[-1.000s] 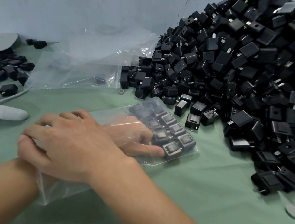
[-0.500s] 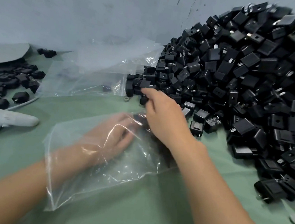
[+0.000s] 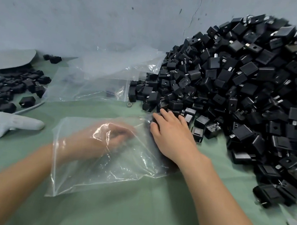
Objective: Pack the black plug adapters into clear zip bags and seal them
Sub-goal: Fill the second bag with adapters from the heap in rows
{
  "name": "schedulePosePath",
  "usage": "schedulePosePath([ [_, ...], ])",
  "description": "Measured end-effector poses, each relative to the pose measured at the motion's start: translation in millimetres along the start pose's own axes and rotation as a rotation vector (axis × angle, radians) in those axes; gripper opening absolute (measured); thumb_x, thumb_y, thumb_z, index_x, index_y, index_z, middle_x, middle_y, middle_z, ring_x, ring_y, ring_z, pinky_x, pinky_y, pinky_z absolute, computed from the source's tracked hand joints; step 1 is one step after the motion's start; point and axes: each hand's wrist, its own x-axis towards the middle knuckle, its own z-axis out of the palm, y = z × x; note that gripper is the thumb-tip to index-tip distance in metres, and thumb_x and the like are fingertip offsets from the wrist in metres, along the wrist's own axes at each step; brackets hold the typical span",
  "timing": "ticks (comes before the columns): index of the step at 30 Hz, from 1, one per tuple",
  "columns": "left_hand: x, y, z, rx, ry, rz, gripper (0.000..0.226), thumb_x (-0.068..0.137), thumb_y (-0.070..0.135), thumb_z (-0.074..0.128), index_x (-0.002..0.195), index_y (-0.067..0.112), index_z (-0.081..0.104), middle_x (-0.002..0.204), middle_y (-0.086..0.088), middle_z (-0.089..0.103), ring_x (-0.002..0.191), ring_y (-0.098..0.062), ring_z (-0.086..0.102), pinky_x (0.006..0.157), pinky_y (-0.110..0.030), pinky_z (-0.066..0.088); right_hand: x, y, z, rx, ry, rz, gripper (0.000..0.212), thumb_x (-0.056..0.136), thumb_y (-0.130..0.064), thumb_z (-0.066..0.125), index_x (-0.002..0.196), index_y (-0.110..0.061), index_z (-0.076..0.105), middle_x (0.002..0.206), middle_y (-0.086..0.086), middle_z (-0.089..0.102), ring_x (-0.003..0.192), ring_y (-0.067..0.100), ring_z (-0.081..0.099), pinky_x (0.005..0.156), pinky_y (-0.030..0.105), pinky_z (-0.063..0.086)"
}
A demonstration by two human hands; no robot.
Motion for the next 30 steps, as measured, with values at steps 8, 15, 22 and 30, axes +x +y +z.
schedulePosePath([
  [8, -42.0, -60.9, -68.1, -0.805, 0.274, -0.371, 0.041, 0.103, 0.022, 0.037, 0.124, -0.006, 0.058, 0.116, -0.03, 0.068, 0.097, -0.034, 0.073, 0.072, -0.039, 0.063, 1.5, -6.7, -7.1, -0.023, -0.028, 0.05, 0.053, 0.107, -0.037, 0.024, 0.158, -0.026, 0.021, 0.167, 0.0, 0.016, 0.154, 0.022, 0.008, 0.124, 0.044, 0.002],
  [15, -74.2, -65.0, -24.3, -0.657, 0.33, -0.387, 0.03, 0.098, 0.027, 0.052, 0.101, 0.001, 0.065, 0.107, -0.017, 0.075, 0.079, -0.022, 0.076, 0.054, -0.026, 0.059, -6.5, -16.5, 4.3, -0.123, -0.172, -0.063, 0.062, 0.103, -0.055, 0.013, 0.16, -0.031, 0.007, 0.167, -0.007, -0.007, 0.154, 0.019, -0.013, 0.12, 0.049, -0.013],
  [22, -92.9, -55.9, -20.1, 0.013, 0.285, -0.215, 0.065, 0.086, 0.086, 0.011, 0.116, 0.06, 0.062, 0.079, 0.025, 0.071, 0.058, 0.004, 0.06, 0.064, -0.024, 0.047, -6.4, -17.2, 7.6, -0.155, -0.165, -0.056, 0.064, 0.103, -0.06, 0.011, 0.16, -0.031, 0.004, 0.167, -0.008, -0.01, 0.153, 0.018, -0.013, 0.121, 0.046, -0.011],
  [30, -101.5, -67.0, -41.1, 0.495, 0.493, -0.29, 0.058, 0.093, 0.067, 0.019, 0.11, 0.043, 0.069, 0.119, 0.015, 0.07, 0.106, -0.016, 0.067, 0.089, -0.035, 0.048, -4.5, -16.7, 8.7, -0.178, -0.179, -0.046, 0.065, 0.103, -0.06, 0.01, 0.16, -0.031, 0.001, 0.167, -0.008, -0.012, 0.153, 0.018, -0.015, 0.121, 0.046, -0.01],
])
